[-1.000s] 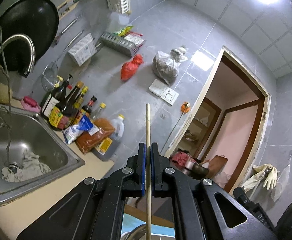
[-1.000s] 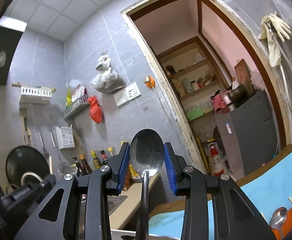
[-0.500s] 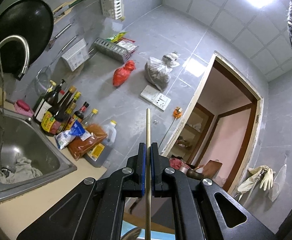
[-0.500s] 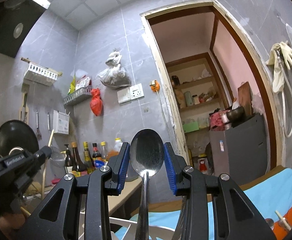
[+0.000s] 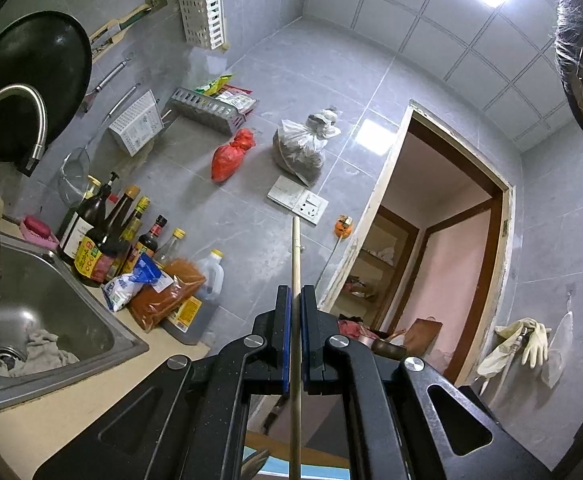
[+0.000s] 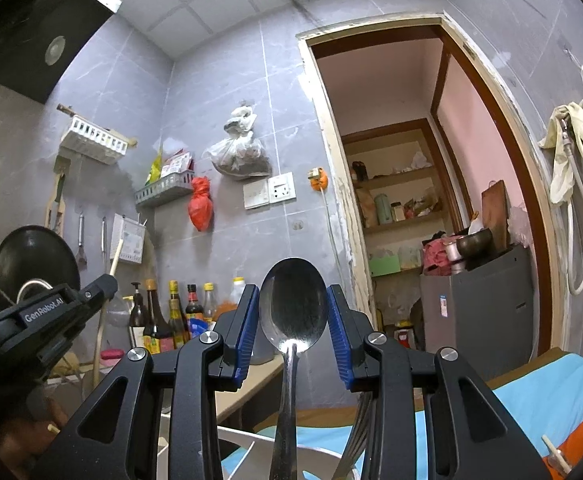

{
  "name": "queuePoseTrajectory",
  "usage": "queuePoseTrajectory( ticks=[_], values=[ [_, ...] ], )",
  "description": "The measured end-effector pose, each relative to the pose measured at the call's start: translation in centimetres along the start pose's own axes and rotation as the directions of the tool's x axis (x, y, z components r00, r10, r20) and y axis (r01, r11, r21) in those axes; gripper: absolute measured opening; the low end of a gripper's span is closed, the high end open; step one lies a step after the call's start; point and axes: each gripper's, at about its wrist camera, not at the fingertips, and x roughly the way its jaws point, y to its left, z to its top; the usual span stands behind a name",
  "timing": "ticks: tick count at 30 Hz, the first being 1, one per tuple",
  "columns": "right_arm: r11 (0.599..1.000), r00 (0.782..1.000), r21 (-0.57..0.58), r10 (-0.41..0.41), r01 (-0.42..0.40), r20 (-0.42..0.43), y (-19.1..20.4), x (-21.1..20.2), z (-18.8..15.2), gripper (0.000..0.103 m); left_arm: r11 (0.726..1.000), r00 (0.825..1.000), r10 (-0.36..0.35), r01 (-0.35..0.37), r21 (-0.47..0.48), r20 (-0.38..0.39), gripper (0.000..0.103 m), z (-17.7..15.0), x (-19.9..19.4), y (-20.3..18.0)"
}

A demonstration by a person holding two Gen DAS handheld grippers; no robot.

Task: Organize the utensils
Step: 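Lift the chopstick and spoon and carry them over the white basket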

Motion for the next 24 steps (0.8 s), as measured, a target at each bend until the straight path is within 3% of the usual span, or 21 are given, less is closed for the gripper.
queuePoseTrajectory(
  ticks=[11, 24],
  values=[
    [0.998, 1.0, -0.062, -0.001, 0.001, 0.01, 0.6, -0.2, -0.7, 0.032, 0.999, 1.0, 0.009, -0.009, 0.038, 0.0, 0.002, -2.1, -0.4, -0.2],
    [0.998, 0.998, -0.053, 0.015, -0.018, -0.064, 0.5, -0.6, -0.8, 0.033, 0.992, 0.996, 0.009, 0.003, 0.127, -0.094, 0.002, -2.7, -1.3, -1.4]
  ],
)
